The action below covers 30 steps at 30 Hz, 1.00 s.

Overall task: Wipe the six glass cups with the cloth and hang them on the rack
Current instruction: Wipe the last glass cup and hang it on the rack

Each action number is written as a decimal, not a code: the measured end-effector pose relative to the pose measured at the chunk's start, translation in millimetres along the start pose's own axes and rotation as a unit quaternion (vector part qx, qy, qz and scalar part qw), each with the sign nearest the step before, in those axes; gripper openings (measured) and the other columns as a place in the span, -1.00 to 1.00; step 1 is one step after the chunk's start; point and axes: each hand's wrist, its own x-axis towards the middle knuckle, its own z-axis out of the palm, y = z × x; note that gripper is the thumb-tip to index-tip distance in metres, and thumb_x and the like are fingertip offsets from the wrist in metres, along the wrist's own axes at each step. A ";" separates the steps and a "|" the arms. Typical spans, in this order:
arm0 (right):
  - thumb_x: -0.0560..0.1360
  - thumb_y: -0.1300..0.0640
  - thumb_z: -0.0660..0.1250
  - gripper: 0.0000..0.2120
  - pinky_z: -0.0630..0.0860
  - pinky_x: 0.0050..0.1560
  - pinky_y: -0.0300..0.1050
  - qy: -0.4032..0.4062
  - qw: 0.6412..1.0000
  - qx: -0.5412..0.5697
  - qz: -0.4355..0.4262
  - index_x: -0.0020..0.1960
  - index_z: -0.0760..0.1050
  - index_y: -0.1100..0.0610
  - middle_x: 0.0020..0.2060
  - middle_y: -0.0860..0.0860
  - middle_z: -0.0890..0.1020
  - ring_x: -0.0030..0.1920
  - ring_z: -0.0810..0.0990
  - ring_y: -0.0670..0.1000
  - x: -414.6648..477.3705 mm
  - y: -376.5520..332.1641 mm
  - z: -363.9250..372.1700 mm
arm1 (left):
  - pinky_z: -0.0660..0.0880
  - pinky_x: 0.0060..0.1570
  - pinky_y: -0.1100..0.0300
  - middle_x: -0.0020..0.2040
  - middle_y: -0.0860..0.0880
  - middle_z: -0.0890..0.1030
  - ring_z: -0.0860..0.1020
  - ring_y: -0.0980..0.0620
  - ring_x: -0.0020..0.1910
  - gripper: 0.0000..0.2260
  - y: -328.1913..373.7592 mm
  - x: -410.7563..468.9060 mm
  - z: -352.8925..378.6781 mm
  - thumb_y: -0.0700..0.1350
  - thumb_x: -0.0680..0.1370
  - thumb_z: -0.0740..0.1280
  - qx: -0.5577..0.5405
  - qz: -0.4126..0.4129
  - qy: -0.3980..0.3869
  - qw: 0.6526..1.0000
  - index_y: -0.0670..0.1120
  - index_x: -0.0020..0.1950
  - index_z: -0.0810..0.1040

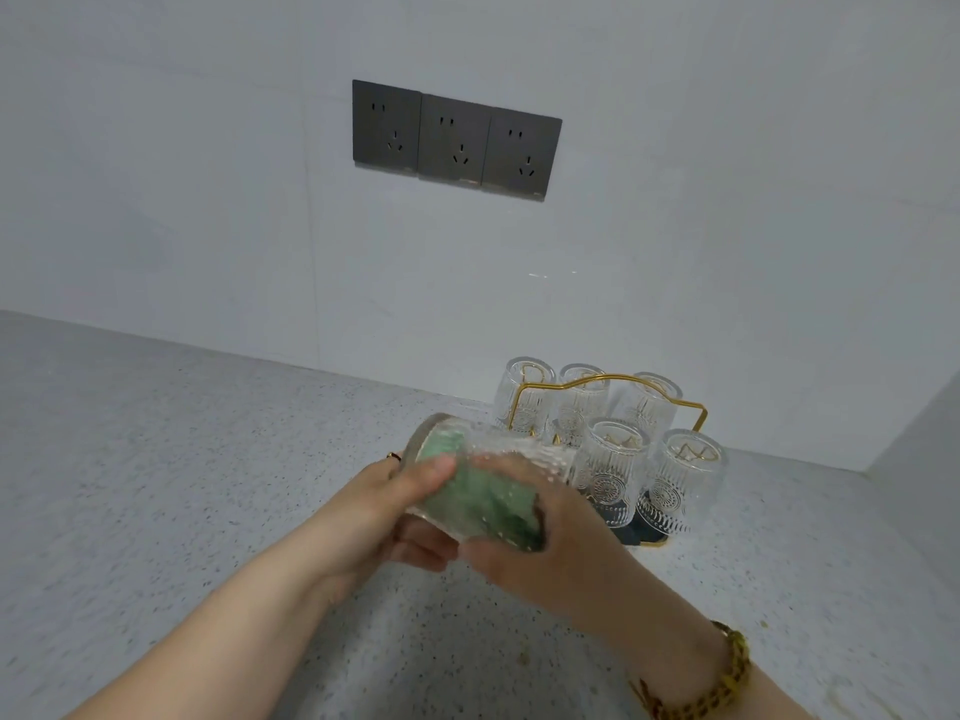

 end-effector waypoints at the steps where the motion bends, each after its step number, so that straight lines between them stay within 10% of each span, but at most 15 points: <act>1: 0.40 0.21 0.34 -0.78 0.43 -0.36 -0.40 -0.003 0.998 -0.066 -0.015 -0.05 0.47 -0.08 -0.41 -0.15 0.57 -0.40 0.53 -0.23 -1.2 -0.4 2.6 | 0.52 -0.45 0.26 -0.39 -0.07 0.65 0.58 0.03 -0.46 -0.58 0.4 -0.8 1.7 0.21 0.21 0.42 0.004 -0.023 -0.004 1.000 -0.12 -0.19 0.59; 4: 0.44 0.22 0.30 -0.88 0.43 -0.34 -0.35 0.021 0.997 -0.064 -0.028 -0.12 0.54 0.02 -0.42 -0.15 0.53 -0.39 0.49 -0.20 -1.2 1.1 3.1 | 0.54 -0.36 0.26 -0.35 -0.04 0.68 0.62 0.03 -0.39 -0.49 -1.6 -3.3 0.1 0.34 0.28 0.27 0.035 -0.053 -0.032 0.997 -0.09 -0.13 0.58; 7: 0.35 0.18 0.39 -0.78 0.57 -0.15 -0.22 0.033 0.971 0.222 0.081 -0.02 0.55 0.17 -0.15 0.01 0.66 -0.18 0.62 -0.08 2.4 5.9 -6.5 | 0.56 -0.17 0.26 -0.05 0.04 0.68 0.65 0.08 -0.07 -0.18 -5.8 -6.0 -8.0 0.39 -0.01 0.47 0.057 -0.010 -0.055 0.997 0.03 0.14 0.47; 11: 0.27 0.21 0.40 -0.48 0.56 -0.02 -0.01 0.005 0.898 0.408 0.163 0.19 0.44 0.35 0.10 0.27 0.58 0.02 0.57 0.20 7.8 11.7 -8.4 | 0.51 -0.25 0.39 -0.05 0.16 0.61 0.61 0.24 -0.17 -0.29 0.9 -9.1 -7.2 -0.11 0.04 0.54 0.050 0.087 -0.015 0.995 0.15 0.14 0.40; 16: 0.42 0.25 0.34 -0.86 0.52 -0.24 -0.34 -0.043 0.985 0.157 0.060 -0.06 0.51 0.08 -0.26 -0.10 0.63 -0.25 0.58 -0.18 -0.7 -0.9 -4.4 | 0.55 -0.47 0.22 -0.29 -0.02 0.67 0.62 0.07 -0.37 -0.67 1.9 -7.1 -4.3 0.01 0.16 0.42 -0.042 0.029 -0.002 0.999 -0.01 -0.10 0.58; 19: 0.46 0.25 0.30 -0.91 0.49 -0.27 -0.25 -0.060 0.998 -0.027 -0.015 -0.03 0.49 0.18 -0.27 0.01 0.59 -0.30 0.56 -0.11 -2.6 -3.1 0.9 | 0.52 -0.55 0.25 -0.36 -0.11 0.65 0.58 -0.01 -0.50 -0.70 1.3 -5.2 -1.3 0.07 0.29 0.38 -0.093 -0.060 -0.017 0.994 -0.10 -0.10 0.58; 24: 0.44 0.26 0.30 -0.91 0.47 -0.17 -0.37 -0.048 0.994 0.101 0.001 -0.07 0.52 0.24 -0.21 0.03 0.58 -0.23 0.56 -0.18 -1.3 7.2 2.0 | 0.55 -0.45 0.24 -0.26 -0.09 0.68 0.63 0.01 -0.37 -0.55 -1.9 -10.5 -0.2 0.22 0.23 0.44 -0.043 -0.048 -0.022 0.998 -0.02 -0.02 0.54; 27: 0.35 0.20 0.32 -0.64 0.56 0.00 -0.07 -0.019 0.899 0.419 0.124 0.13 0.50 0.27 0.07 0.19 0.62 0.04 0.60 0.08 4.0 13.9 0.1 | 0.53 -0.24 0.39 0.01 0.14 0.57 0.60 0.30 -0.17 -0.29 1.5 -11.6 0.6 0.05 0.11 0.59 0.110 0.031 0.008 0.993 0.24 0.16 0.35; 30: 0.27 0.14 0.29 -0.61 0.59 -0.11 -0.03 0.016 0.834 0.528 0.158 0.06 0.52 0.29 -0.05 0.20 0.67 -0.07 0.63 0.15 4.0 13.4 -0.1 | 0.44 -0.29 0.53 -0.19 0.23 0.60 0.56 0.43 -0.21 -0.22 5.1 -14.3 5.3 -0.30 0.21 0.55 0.225 0.101 0.076 0.966 0.29 0.14 0.22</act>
